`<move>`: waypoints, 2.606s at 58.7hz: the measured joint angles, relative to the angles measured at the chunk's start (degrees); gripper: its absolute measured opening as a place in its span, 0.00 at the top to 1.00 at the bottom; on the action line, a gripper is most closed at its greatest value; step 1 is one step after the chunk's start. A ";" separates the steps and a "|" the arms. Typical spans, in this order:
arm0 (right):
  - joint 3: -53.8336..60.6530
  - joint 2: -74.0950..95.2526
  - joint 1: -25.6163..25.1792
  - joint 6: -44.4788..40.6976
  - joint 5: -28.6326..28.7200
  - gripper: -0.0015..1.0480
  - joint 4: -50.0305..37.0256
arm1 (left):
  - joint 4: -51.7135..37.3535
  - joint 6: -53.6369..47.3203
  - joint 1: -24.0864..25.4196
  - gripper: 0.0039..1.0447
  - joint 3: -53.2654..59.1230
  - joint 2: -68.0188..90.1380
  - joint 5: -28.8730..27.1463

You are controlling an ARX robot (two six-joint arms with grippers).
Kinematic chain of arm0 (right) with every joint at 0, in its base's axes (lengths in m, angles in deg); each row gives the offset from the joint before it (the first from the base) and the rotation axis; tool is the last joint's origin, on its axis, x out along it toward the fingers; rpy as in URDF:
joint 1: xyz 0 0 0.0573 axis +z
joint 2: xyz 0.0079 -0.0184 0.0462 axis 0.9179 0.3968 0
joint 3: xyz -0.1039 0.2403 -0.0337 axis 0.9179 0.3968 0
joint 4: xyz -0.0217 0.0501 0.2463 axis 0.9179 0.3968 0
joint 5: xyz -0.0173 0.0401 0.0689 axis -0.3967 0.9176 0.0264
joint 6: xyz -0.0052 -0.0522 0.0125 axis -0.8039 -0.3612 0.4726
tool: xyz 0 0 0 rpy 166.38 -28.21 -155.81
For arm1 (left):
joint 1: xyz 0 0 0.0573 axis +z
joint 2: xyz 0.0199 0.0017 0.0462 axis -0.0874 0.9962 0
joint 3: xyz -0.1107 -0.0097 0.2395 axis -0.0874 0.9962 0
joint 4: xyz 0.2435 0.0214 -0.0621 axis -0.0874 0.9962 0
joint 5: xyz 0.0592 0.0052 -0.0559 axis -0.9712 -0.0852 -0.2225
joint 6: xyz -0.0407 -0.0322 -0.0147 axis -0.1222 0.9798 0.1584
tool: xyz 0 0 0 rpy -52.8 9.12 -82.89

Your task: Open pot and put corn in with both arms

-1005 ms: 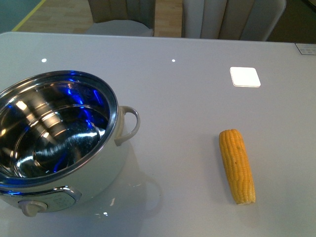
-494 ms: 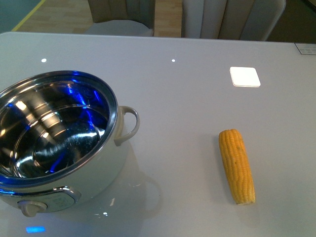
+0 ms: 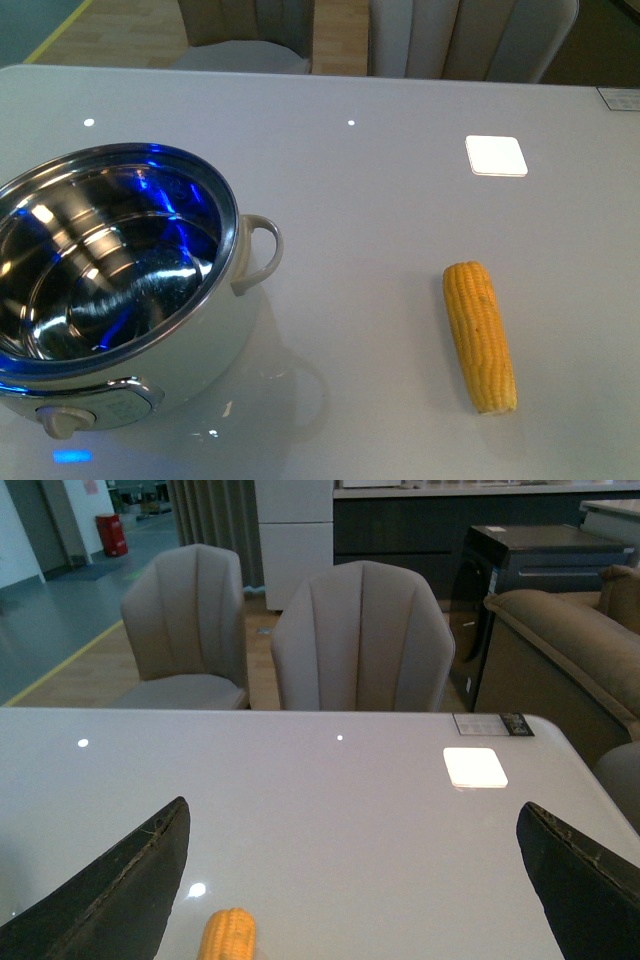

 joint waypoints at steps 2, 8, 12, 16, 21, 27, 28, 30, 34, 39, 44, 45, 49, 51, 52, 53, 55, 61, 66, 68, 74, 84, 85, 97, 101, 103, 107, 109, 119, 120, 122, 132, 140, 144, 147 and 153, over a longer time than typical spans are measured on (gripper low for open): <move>-0.02 0.00 0.00 0.00 0.00 0.08 0.00 | 0.15 0.00 0.02 0.60 -0.09 0.00 0.00; -0.02 0.00 0.00 0.00 0.00 0.08 0.00 | 0.39 -0.04 0.02 0.60 -0.15 -0.02 -0.09; 0.00 0.00 0.00 0.00 0.00 0.08 0.00 | 0.57 0.02 0.00 0.58 -0.11 -0.20 -0.20; -0.02 0.00 0.00 0.00 0.00 0.08 0.00 | 0.59 0.17 0.00 0.48 0.48 -0.68 -0.24; 0.00 0.00 0.00 0.00 0.00 0.08 0.00 | 0.59 0.61 0.00 0.36 1.73 -2.27 -0.81; 0.00 0.00 0.00 0.00 0.00 0.08 0.00 | 0.66 2.21 0.20 0.18 4.39 -6.36 -1.53; 0.00 0.00 0.00 0.00 0.00 0.08 0.00 | 0.66 2.29 0.22 0.17 4.57 -6.62 -1.53; -0.02 0.00 0.00 0.00 0.00 0.08 0.00 | 0.66 2.86 0.35 0.12 5.57 -8.20 -1.44; 0.00 0.00 0.00 0.00 0.00 0.08 0.00 | 0.63 3.85 0.81 0.05 8.09 -12.04 -0.72; 0.00 0.00 0.00 0.00 0.00 0.08 0.00 | 0.66 4.85 1.57 0.07 11.52 -17.35 0.11; 0.00 0.00 0.00 0.00 0.00 0.08 0.00 | 1.29 5.49 2.12 0.06 14.95 -23.45 0.11; 0.00 0.00 0.00 0.00 0.00 0.08 0.00 | 1.68 5.73 2.19 0.06 15.58 -24.74 0.11; 0.00 0.00 0.00 0.00 0.00 0.08 0.00 | 3.74 6.75 2.38 0.06 18.49 -31.08 0.13; 0.00 0.00 0.00 0.00 0.00 0.08 0.00 | 4.85 7.58 2.34 0.06 19.98 -34.27 0.28; 0.00 0.00 0.00 0.00 0.00 0.08 0.00 | 5.53 7.96 2.27 0.06 20.63 -35.71 0.42; 0.00 0.00 0.00 0.00 0.00 0.08 0.00 | 6.16 8.17 2.16 0.06 21.24 -37.11 0.52; 0.00 0.00 0.00 0.00 0.00 0.08 0.00 | 7.63 9.09 1.86 0.06 22.84 -40.57 0.76; 0.00 0.00 0.00 0.00 0.00 0.08 0.00 | 11.30 11.91 0.63 0.06 27.45 -50.84 1.57; -0.02 0.00 0.00 0.00 0.00 0.08 0.00 | 14.38 14.12 -0.26 0.06 31.30 -59.78 2.67; 0.00 0.00 0.00 0.00 0.00 0.08 0.00 | 15.93 14.84 -0.74 0.06 33.29 -64.32 3.19; 0.00 0.00 0.00 0.00 0.00 0.08 0.00 | 20.52 16.17 -1.90 0.06 38.32 -77.07 4.81; 0.00 0.00 0.00 0.00 0.02 0.08 0.00 | 17.64 8.55 -5.49 0.33 43.91 -82.42 10.99; 0.00 0.00 0.00 0.00 0.04 0.08 0.00 | 18.01 8.17 -6.19 0.37 44.74 -83.47 10.40; 0.00 0.00 0.00 0.00 0.00 0.08 0.00 | 22.86 6.43 -12.81 0.71 50.18 -94.07 3.93; -0.02 0.00 0.00 0.00 -0.02 0.08 0.00 | 20.65 6.23 -14.78 0.83 52.46 -94.99 1.86; 0.00 0.00 0.00 0.00 0.00 0.08 0.00 | 21.09 6.21 -15.52 0.89 53.29 -95.86 1.05; 0.00 0.00 0.00 0.00 0.00 0.08 0.00 | 24.02 6.14 -17.40 0.97 54.80 -99.25 -1.07; -0.02 0.00 0.00 0.00 0.02 0.08 0.00 | 25.27 6.08 -18.10 0.97 55.06 -100.78 -1.57; 0.00 0.00 0.00 0.00 -0.02 0.08 0.00 | 33.81 6.03 -22.12 0.97 56.37 -111.40 -5.31; 0.00 0.00 0.00 0.00 0.00 0.08 0.00 | 34.62 6.03 -22.43 0.97 56.50 -112.30 -5.64; 0.00 0.00 0.00 0.00 0.00 0.08 0.00 | 35.87 6.01 -22.86 0.97 56.61 -113.59 -6.01; 0.00 0.00 0.00 0.00 -0.02 0.08 0.00 | 42.47 6.03 -28.13 0.97 56.65 -120.87 -12.61; 0.00 0.00 0.00 0.00 -0.02 0.08 0.00 | 46.95 5.97 -30.14 0.97 56.65 -125.90 -13.16; 0.00 0.00 0.00 0.00 -0.02 0.08 0.00 | 48.74 5.97 -30.16 0.97 56.65 -127.69 -13.27; 0.00 0.00 0.00 0.00 0.00 0.08 0.00 | 50.14 5.97 -30.21 0.97 56.65 -129.17 -13.27; 0.00 0.00 0.00 0.00 -0.02 0.08 0.00 | 52.89 5.95 -30.23 0.97 56.65 -132.08 -13.27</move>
